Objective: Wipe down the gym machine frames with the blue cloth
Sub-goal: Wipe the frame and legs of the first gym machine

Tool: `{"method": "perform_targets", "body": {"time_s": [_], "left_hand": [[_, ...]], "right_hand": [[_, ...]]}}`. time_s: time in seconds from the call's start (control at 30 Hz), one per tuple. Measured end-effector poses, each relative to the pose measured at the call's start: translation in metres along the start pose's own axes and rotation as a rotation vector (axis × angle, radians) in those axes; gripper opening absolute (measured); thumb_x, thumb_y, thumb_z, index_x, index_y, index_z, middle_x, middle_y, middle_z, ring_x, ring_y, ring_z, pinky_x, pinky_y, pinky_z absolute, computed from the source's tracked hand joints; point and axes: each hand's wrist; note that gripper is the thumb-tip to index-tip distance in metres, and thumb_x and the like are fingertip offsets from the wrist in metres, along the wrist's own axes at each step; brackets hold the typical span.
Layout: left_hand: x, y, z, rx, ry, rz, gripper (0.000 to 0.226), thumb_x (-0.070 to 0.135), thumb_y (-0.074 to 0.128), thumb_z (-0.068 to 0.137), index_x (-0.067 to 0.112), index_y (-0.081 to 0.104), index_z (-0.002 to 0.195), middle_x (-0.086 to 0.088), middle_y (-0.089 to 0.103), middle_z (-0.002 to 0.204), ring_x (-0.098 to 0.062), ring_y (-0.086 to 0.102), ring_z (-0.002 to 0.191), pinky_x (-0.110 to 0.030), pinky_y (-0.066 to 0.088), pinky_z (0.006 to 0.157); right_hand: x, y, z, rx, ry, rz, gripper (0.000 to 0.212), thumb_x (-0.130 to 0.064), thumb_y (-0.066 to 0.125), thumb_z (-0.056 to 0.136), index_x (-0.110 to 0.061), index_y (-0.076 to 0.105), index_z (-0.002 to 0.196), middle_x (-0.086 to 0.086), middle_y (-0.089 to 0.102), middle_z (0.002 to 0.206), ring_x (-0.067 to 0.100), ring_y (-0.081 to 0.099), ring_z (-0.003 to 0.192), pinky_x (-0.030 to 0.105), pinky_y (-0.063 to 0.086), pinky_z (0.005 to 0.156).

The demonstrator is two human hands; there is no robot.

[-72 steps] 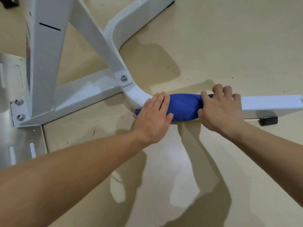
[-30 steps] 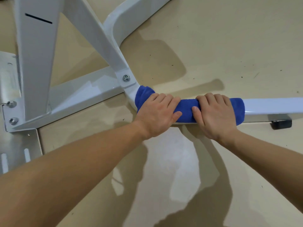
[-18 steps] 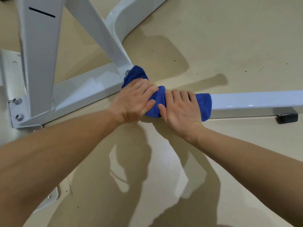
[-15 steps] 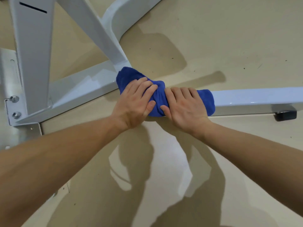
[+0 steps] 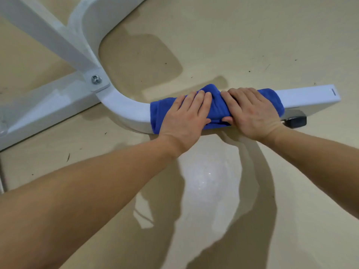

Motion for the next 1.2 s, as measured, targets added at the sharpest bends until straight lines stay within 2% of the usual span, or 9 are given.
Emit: {"method": "perform_targets", "body": {"time_s": [0.2,0.3,0.4,0.57,0.7,0.9,1.2], "left_hand": [[0.026,-0.009,0.036,-0.033,0.152,0.057,0.066,0.046,0.024,0.103,0.002,0.021,0.152,-0.017,0.041,0.145,-0.032,0.046,0.126,-0.042,0.037,0.106],[0.008,-0.012,0.02,-0.069,0.135,0.077,0.066,0.045,0.025,0.103,0.002,0.022,0.152,-0.017,0.043,0.144,-0.032,0.049,0.122,-0.041,0.039,0.104],[-0.026,-0.013,-0.004,-0.076,0.088,0.029,0.065,0.044,0.028,0.101,0.002,0.027,0.151,-0.016,0.048,0.14,-0.034,0.052,0.119,-0.043,0.04,0.102],[-0.042,-0.016,-0.016,-0.09,0.026,0.046,0.065,0.044,0.032,0.098,-0.001,0.035,0.146,-0.02,0.054,0.128,-0.037,0.054,0.11,-0.045,0.041,0.097],[-0.004,-0.016,0.005,-0.088,0.024,0.044,0.061,0.041,0.031,0.102,-0.001,0.031,0.147,-0.02,0.052,0.129,-0.038,0.052,0.11,-0.046,0.039,0.099],[0.066,-0.016,0.057,-0.042,0.058,0.052,0.064,0.045,0.031,0.102,0.002,0.026,0.15,-0.015,0.051,0.132,-0.032,0.052,0.113,-0.041,0.04,0.101],[0.138,-0.018,0.124,-0.066,0.173,-0.004,0.067,0.046,0.026,0.104,0.001,0.016,0.152,-0.015,0.046,0.137,-0.031,0.049,0.117,-0.041,0.038,0.1]], "right_hand": [[0.036,-0.009,-0.027,-0.163,0.135,0.089,0.072,-0.052,0.023,0.104,0.006,0.037,0.144,0.025,0.048,0.133,0.043,0.048,0.115,0.052,0.034,0.107],[0.007,-0.014,-0.024,-0.16,0.183,0.104,0.069,-0.048,0.026,0.103,0.005,0.035,0.147,0.027,0.044,0.141,0.046,0.042,0.129,0.054,0.028,0.113],[-0.033,-0.017,-0.009,-0.15,0.137,0.117,0.065,-0.043,0.031,0.102,0.001,0.034,0.15,0.027,0.039,0.148,0.044,0.034,0.138,0.052,0.022,0.117],[-0.028,-0.017,0.007,-0.169,0.078,0.112,0.062,-0.045,0.032,0.103,-0.002,0.036,0.148,0.022,0.047,0.138,0.041,0.044,0.124,0.05,0.03,0.111],[0.011,-0.009,-0.015,-0.168,0.055,0.067,0.062,-0.043,0.036,0.105,0.002,0.037,0.147,0.024,0.049,0.134,0.042,0.047,0.118,0.05,0.033,0.108],[0.078,-0.006,-0.062,-0.165,0.163,0.067,0.065,-0.048,0.033,0.101,0.0,0.04,0.144,0.022,0.05,0.132,0.041,0.049,0.115,0.051,0.035,0.105],[0.151,-0.007,-0.104,-0.271,0.251,0.069,0.068,-0.052,0.029,0.099,-0.001,0.038,0.143,0.02,0.049,0.131,0.039,0.048,0.114,0.05,0.036,0.106]]}}
Point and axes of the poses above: each hand's wrist, its own z-axis towards the middle knuckle, its own y-axis out of the palm, x = y × z
